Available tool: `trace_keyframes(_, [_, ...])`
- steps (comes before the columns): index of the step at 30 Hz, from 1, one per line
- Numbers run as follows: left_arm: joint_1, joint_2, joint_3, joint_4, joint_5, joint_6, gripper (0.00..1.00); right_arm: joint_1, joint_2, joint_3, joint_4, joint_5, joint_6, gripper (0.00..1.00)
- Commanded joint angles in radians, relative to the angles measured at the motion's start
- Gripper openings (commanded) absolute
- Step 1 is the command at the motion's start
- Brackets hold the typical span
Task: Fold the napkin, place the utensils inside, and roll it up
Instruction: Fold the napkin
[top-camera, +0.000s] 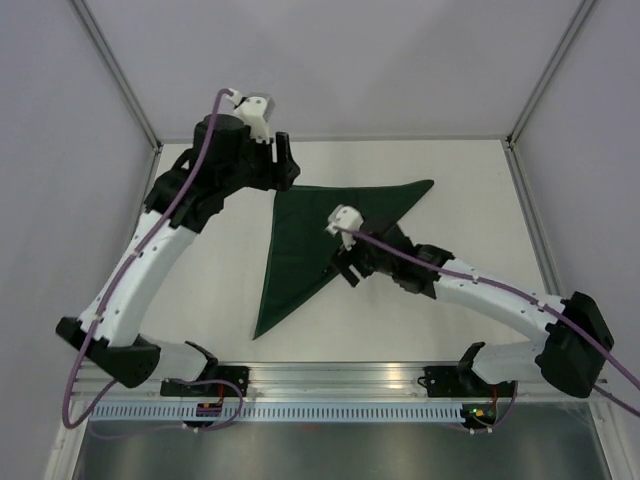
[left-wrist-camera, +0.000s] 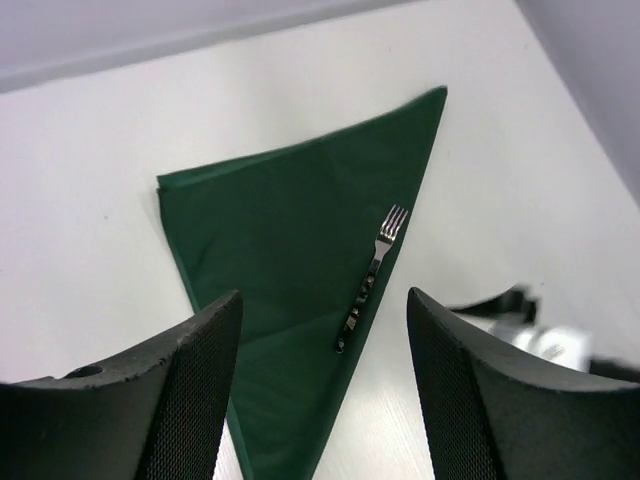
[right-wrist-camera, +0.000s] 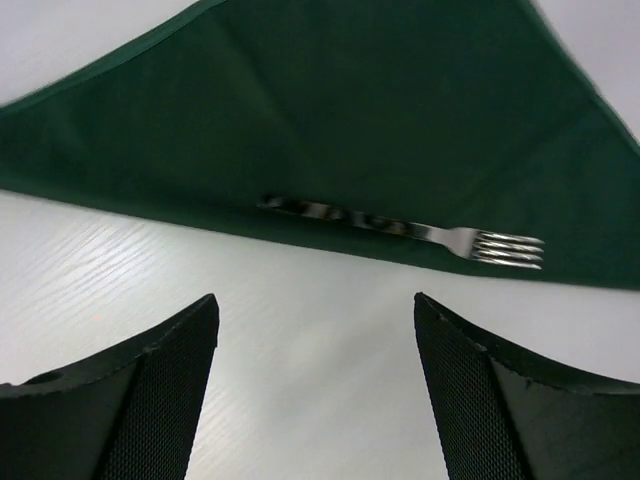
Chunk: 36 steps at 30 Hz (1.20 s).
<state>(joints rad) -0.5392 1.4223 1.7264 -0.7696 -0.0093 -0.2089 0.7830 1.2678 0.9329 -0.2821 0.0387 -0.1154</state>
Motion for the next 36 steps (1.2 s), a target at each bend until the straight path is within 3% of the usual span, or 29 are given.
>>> trace_keyframes(1, [-0.005, -0.112, -0.036, -0.074, -0.136, -0.096, 0.71, 0.225, 0.068, 0.012, 0.03, 0.18, -0.073, 0.84])
trace_keyframes(7, [-0.001, -0.275, -0.013, -0.149, -0.204, -0.113, 0.74, 0.487, 0.201, 0.012, 0.155, 0.262, -0.171, 0.83])
trace_keyframes(16, [-0.001, -0.37, -0.011, -0.212, -0.233, -0.129, 0.74, 0.711, 0.422, 0.084, 0.274, 0.319, -0.24, 0.82])
trace_keyframes(29, [-0.001, -0.405, -0.047, -0.214, -0.241, -0.119, 0.74, 0.768, 0.649, 0.198, 0.417, 0.397, -0.309, 0.82])
trace_keyframes(36, [-0.001, -0.425, -0.067, -0.22, -0.248, -0.11, 0.74, 0.768, 0.731, 0.216, 0.506, 0.432, -0.365, 0.77])
